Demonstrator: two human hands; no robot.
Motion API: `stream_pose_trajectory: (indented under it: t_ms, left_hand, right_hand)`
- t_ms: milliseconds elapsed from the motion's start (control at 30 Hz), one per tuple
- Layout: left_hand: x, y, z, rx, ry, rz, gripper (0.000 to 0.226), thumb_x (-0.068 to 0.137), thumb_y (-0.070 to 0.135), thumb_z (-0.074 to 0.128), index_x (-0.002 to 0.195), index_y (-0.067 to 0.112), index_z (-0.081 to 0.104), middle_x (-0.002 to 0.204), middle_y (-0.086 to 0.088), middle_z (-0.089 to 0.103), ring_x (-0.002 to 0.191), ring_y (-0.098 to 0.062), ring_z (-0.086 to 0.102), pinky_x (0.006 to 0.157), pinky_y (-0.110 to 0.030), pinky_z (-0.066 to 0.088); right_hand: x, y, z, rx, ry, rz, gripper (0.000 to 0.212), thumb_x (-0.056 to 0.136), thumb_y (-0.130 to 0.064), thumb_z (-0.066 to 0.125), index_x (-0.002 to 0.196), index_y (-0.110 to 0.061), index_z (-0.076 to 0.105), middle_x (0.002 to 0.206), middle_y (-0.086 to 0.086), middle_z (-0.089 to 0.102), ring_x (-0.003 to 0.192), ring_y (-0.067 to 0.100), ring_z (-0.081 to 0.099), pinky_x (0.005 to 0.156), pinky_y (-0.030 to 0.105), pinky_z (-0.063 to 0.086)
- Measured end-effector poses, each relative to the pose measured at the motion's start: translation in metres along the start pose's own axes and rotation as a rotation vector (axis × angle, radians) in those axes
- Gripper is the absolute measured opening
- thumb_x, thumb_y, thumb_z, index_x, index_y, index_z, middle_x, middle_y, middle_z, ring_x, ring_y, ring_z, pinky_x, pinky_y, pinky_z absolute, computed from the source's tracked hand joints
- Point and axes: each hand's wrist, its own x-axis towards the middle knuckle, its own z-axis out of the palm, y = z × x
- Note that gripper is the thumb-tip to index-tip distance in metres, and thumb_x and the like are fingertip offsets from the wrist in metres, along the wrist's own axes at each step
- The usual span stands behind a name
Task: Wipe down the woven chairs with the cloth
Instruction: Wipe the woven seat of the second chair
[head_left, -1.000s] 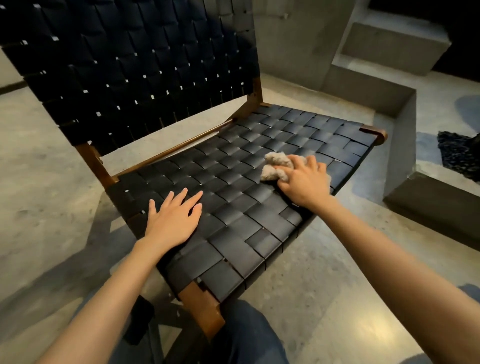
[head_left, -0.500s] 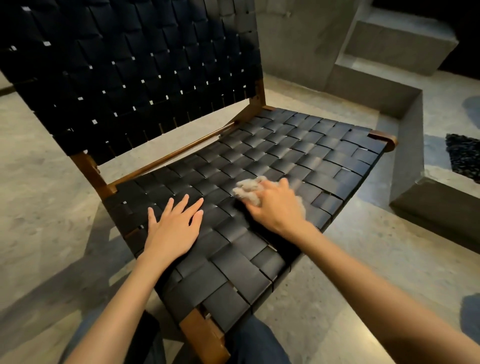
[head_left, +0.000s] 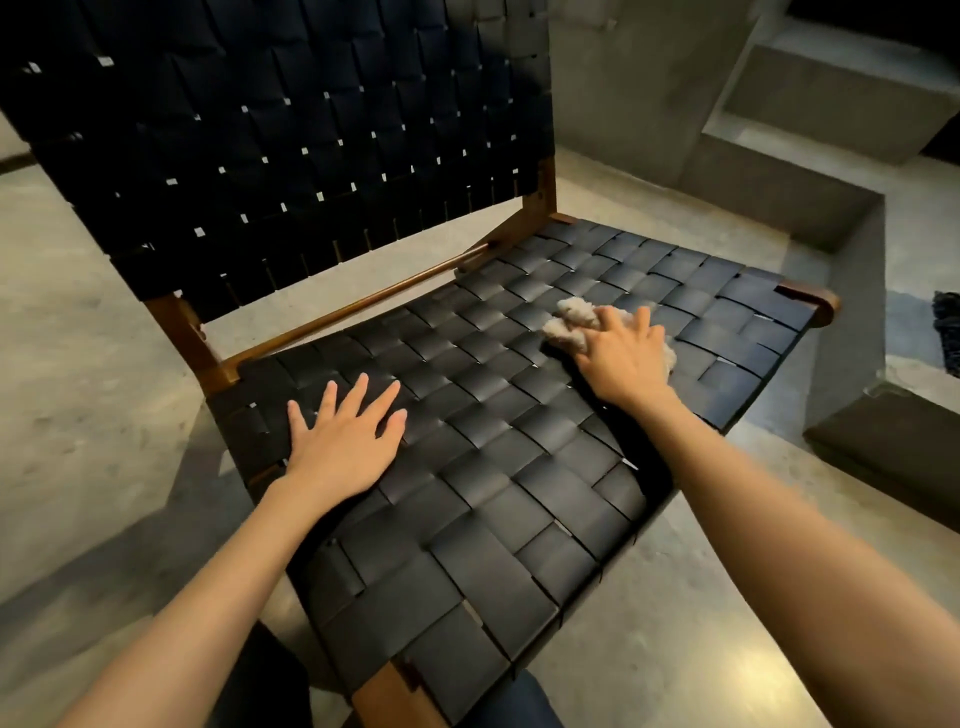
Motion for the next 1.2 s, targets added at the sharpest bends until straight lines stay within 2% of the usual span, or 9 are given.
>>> stream_pose_trajectory:
  t_ms: [200, 367, 500, 633, 767, 900, 1033, 1133, 1200]
  left_hand:
    - [0.007, -0.004, 0.004, -0.012, 0.015, 0.028, 0.054, 0.094, 0.062, 0.009, 0.146, 0.049, 0.006, 0.159, 0.010, 0.001, 0.146, -0.024, -0.004, 0.113, -0.056, -0.006]
    - [0.017, -0.015, -0.001, -0.044, 0.068, 0.008, 0.055, 0.100, 0.050, 0.018, 0.151, 0.030, 0.012, 0.159, 0.003, 0.007, 0.146, -0.018, 0.004, 0.117, -0.045, 0.002]
    - [0.023, -0.013, 0.000, -0.020, 0.038, -0.003, 0.053, 0.099, 0.052, 0.015, 0.150, 0.037, 0.010, 0.160, 0.003, 0.003, 0.147, -0.019, 0.000, 0.116, -0.047, -0.002]
    - [0.034, -0.017, -0.005, -0.023, 0.039, 0.007, 0.054, 0.097, 0.057, 0.013, 0.148, 0.043, 0.008, 0.160, 0.004, 0.002, 0.147, -0.020, -0.002, 0.115, -0.050, -0.005]
    - [0.048, -0.020, -0.002, -0.034, 0.052, -0.029, 0.055, 0.095, 0.059, 0.012, 0.148, 0.044, 0.006, 0.160, 0.004, 0.001, 0.146, -0.019, -0.005, 0.114, -0.050, -0.006]
    - [0.049, -0.019, -0.001, -0.030, 0.085, -0.039, 0.056, 0.095, 0.059, 0.012, 0.148, 0.043, 0.006, 0.160, 0.004, 0.001, 0.146, -0.019, -0.005, 0.115, -0.050, -0.006]
    - [0.048, -0.017, 0.001, -0.031, 0.103, -0.044, 0.056, 0.095, 0.058, 0.012, 0.149, 0.042, 0.006, 0.160, 0.004, 0.002, 0.146, -0.019, -0.005, 0.115, -0.050, -0.005]
    - [0.048, -0.017, 0.002, -0.030, 0.094, -0.047, 0.058, 0.096, 0.056, 0.012, 0.150, 0.037, 0.006, 0.160, 0.005, 0.001, 0.146, -0.019, -0.005, 0.115, -0.050, -0.005]
    - [0.049, -0.018, 0.002, -0.022, 0.104, -0.055, 0.059, 0.097, 0.055, 0.013, 0.151, 0.032, 0.006, 0.160, 0.004, 0.001, 0.146, -0.018, -0.004, 0.115, -0.050, -0.004]
  right_hand:
    - [0.016, -0.030, 0.000, 0.153, -0.075, -0.075, 0.043, 0.096, -0.041, 0.042, 0.124, -0.015, 0.061, 0.138, 0.008, 0.042, 0.116, 0.035, 0.035, 0.094, 0.044, 0.036]
    - [-0.031, -0.110, -0.007, 0.309, -0.148, -0.404, 0.038, 0.094, -0.043, 0.044, 0.124, -0.027, 0.061, 0.137, 0.003, 0.039, 0.111, 0.028, 0.031, 0.093, 0.042, 0.035]
    - [-0.038, -0.112, -0.002, 0.290, -0.046, -0.565, 0.038, 0.093, -0.046, 0.045, 0.126, -0.033, 0.060, 0.139, 0.000, 0.040, 0.105, 0.026, 0.031, 0.085, 0.039, 0.034]
    - [0.008, -0.071, 0.016, 0.126, 0.008, -0.348, 0.035, 0.094, -0.050, 0.040, 0.118, -0.039, 0.062, 0.140, -0.003, 0.038, 0.110, 0.030, 0.034, 0.088, 0.040, 0.037]
    - [0.066, -0.027, 0.035, 0.031, 0.015, -0.155, 0.036, 0.094, -0.045, 0.043, 0.118, -0.028, 0.064, 0.140, 0.002, 0.039, 0.112, 0.036, 0.034, 0.090, 0.044, 0.033]
    - [0.089, -0.030, 0.039, 0.065, 0.021, -0.067, 0.038, 0.094, -0.042, 0.045, 0.118, -0.021, 0.064, 0.139, 0.007, 0.039, 0.114, 0.038, 0.033, 0.092, 0.045, 0.032]
    - [0.066, -0.079, 0.030, 0.201, -0.024, -0.160, 0.040, 0.094, -0.042, 0.047, 0.128, -0.025, 0.058, 0.137, 0.007, 0.040, 0.115, 0.035, 0.034, 0.092, 0.044, 0.036]
    - [0.032, -0.128, 0.024, 0.285, -0.043, -0.332, 0.041, 0.093, -0.043, 0.047, 0.128, -0.023, 0.056, 0.135, 0.007, 0.041, 0.112, 0.033, 0.035, 0.090, 0.046, 0.039]
    - [0.011, -0.152, 0.024, 0.318, -0.003, -0.454, 0.038, 0.093, -0.043, 0.047, 0.126, -0.028, 0.058, 0.132, 0.005, 0.044, 0.106, 0.029, 0.035, 0.083, 0.040, 0.039]
